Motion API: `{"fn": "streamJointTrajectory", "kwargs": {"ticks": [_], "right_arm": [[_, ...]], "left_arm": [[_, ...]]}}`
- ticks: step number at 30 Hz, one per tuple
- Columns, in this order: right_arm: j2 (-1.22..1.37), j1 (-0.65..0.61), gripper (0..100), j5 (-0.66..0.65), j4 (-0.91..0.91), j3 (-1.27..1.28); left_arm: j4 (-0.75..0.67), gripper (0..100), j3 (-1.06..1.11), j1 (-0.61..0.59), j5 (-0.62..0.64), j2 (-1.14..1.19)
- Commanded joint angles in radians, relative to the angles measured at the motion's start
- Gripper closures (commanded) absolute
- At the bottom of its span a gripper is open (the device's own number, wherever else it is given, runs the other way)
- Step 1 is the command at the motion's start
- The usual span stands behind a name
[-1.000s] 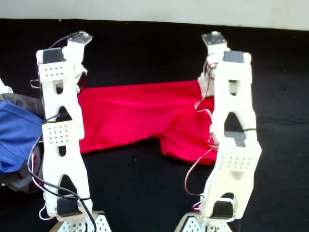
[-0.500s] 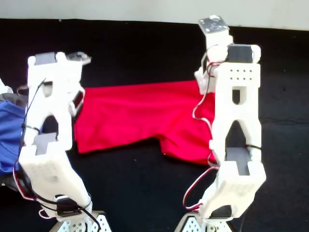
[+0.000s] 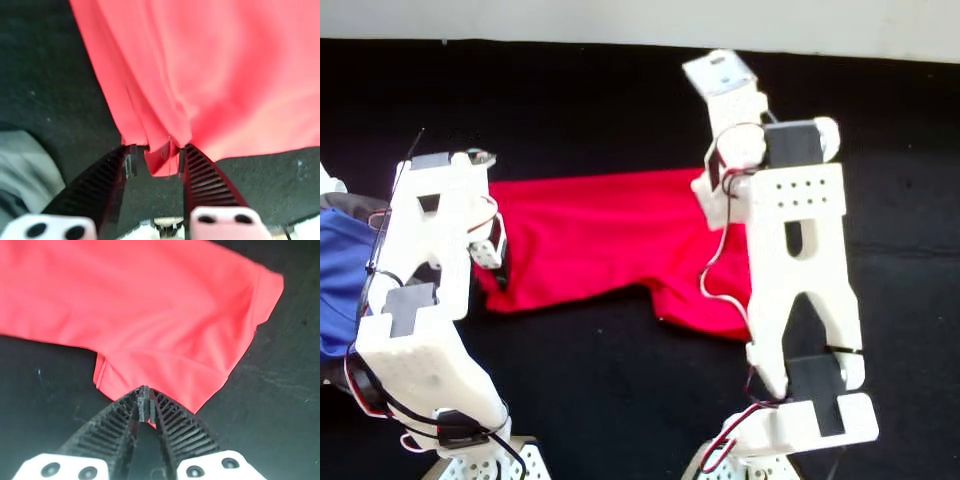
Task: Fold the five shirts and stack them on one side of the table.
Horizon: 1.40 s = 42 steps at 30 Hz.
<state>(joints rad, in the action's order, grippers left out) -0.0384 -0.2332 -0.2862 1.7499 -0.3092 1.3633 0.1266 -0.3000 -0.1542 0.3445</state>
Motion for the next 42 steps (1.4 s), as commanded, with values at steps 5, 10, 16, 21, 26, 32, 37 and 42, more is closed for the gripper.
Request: {"fn": "streamJointTrajectory", "kwargs": {"ticks": [5,10,16,21,26,32,37,42], "right_arm": [[-0.047,-0.01,99.3,0.009,0.01,0.027],[-0.047,-0.01,99.3,0.009,0.01,0.028],[-0.047,-0.01,99.3,0.009,0.01,0.028],[-0.045,-0.01,99.3,0.009,0.01,0.028],[-0.045,-0.01,99.3,0.009,0.01,0.028],[-0.045,-0.01,99.3,0.009,0.01,0.028],[-0.045,-0.01,99.3,0.009,0.01,0.028],[-0.045,-0.012,99.3,0.009,0.01,0.028]], "left_arm": [[-0.038,88,-0.005,-0.016,0.011,-0.05],[-0.037,99,-0.013,-0.016,0.011,-0.062],[0.021,98,-0.016,-0.013,0.008,-0.064],[0.072,99,-0.087,-0.016,0.008,-0.064],[0.064,99,-0.186,-0.016,-0.011,-0.053],[0.087,98,-0.249,-0.018,-0.072,-0.062],[0.184,98,-0.291,-0.016,-0.087,-0.051],[0.296,92,-0.283,-0.018,-0.087,-0.05]]}}
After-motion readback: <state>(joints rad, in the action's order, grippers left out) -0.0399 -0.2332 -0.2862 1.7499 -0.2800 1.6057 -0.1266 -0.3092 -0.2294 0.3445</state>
